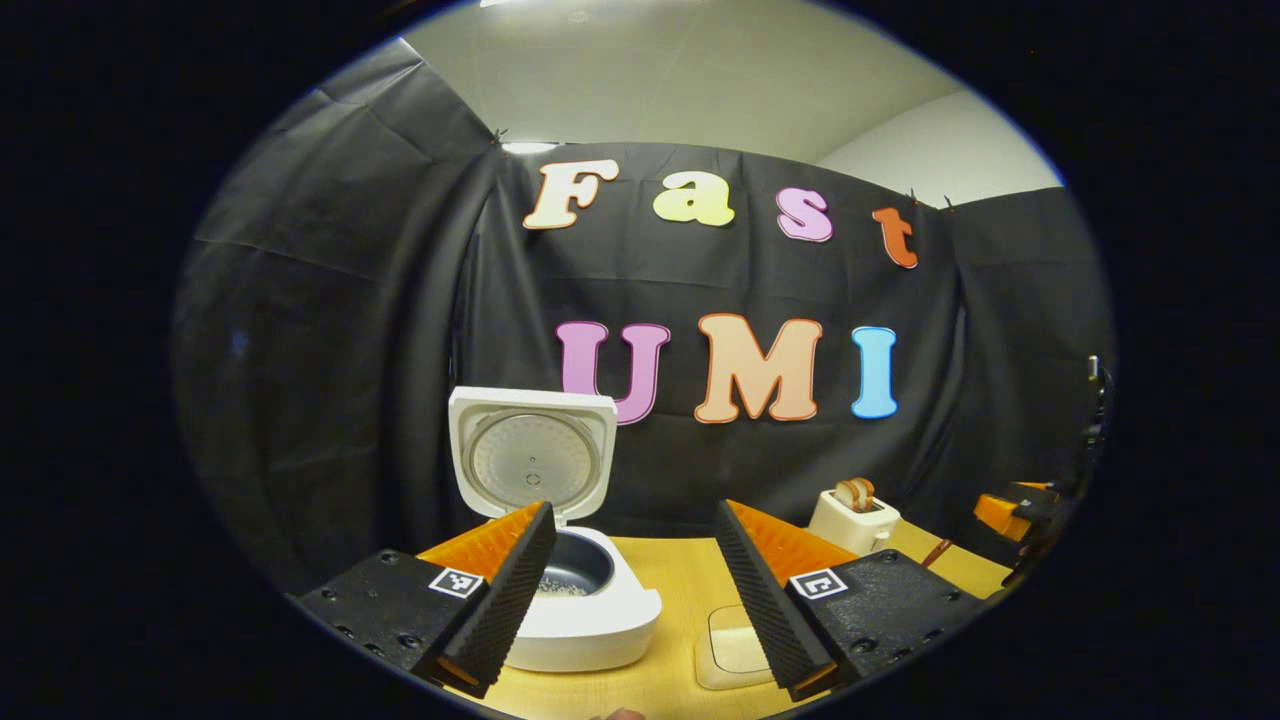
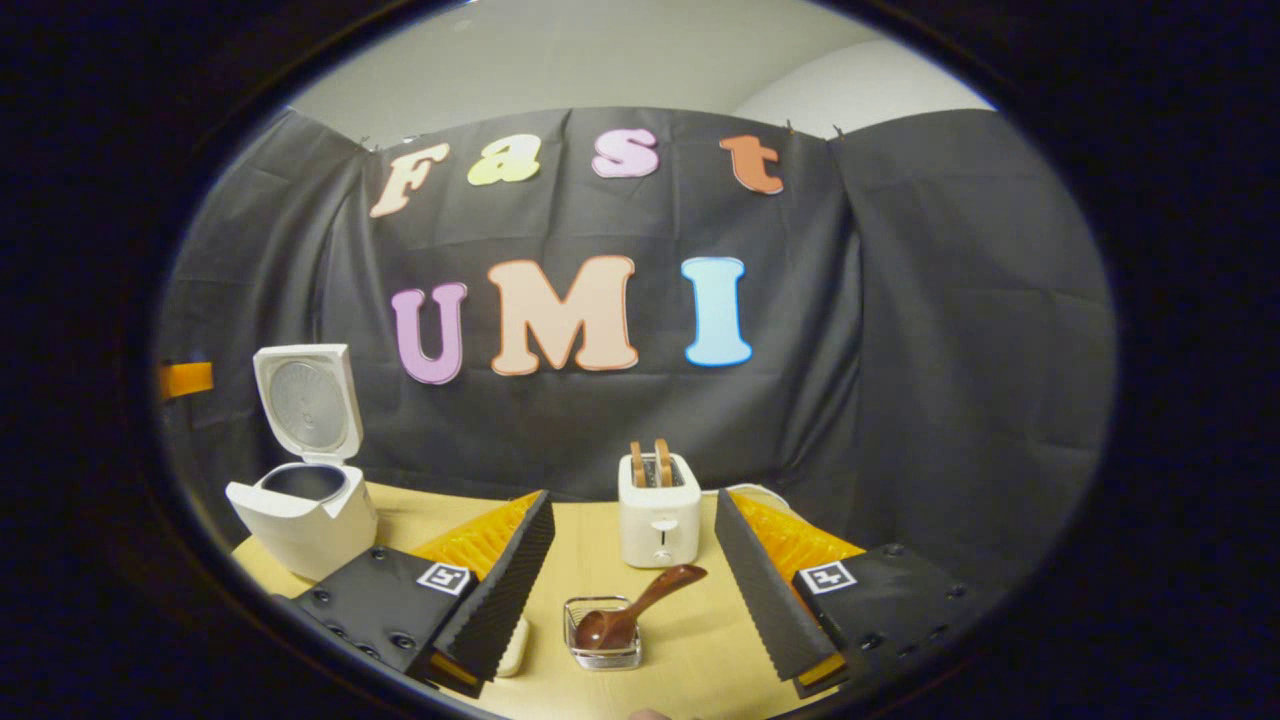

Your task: Close the left gripper, press the button to open the rice cooker; take a wooden spoon from the chopstick holder with the right hand, scoop a spoonful of rice and pour it into the rice cooker, then put the wooden spoon back into the chopstick holder.

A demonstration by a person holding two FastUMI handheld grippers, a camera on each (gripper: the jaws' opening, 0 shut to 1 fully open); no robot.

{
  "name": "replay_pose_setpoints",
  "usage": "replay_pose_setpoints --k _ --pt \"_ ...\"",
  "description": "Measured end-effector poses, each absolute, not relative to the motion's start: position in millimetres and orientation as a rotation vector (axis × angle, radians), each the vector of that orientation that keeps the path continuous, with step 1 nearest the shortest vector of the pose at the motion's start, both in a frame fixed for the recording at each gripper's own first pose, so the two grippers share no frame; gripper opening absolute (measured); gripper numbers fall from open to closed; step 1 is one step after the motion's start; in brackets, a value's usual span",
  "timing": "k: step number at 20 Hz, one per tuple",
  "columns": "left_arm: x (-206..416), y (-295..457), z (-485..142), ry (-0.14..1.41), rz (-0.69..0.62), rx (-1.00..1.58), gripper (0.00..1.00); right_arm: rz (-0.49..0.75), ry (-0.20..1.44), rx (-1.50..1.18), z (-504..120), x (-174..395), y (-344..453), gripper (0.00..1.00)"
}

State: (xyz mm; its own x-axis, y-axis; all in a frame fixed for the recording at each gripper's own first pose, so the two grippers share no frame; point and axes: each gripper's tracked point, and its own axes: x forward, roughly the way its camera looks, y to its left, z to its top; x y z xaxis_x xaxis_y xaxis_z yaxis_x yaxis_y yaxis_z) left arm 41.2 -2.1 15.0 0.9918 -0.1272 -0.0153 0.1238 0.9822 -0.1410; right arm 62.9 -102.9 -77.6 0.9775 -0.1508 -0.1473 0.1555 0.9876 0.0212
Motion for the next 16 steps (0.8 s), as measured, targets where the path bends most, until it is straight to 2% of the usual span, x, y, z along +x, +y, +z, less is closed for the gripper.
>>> replay_pose_setpoints --k 10,16 --pt "7.2 -39.6 -22.9 0.141 -0.212 -0.125 0.95 -0.186 0.338 0.137 -168.1 96.2 -125.2 1.0" --pt "-4.8 -46.4 -38.5 0.191 -0.21 -0.084 0.95 -0.181 0.442 0.209 -213.7 105.9 -121.7 0.99"
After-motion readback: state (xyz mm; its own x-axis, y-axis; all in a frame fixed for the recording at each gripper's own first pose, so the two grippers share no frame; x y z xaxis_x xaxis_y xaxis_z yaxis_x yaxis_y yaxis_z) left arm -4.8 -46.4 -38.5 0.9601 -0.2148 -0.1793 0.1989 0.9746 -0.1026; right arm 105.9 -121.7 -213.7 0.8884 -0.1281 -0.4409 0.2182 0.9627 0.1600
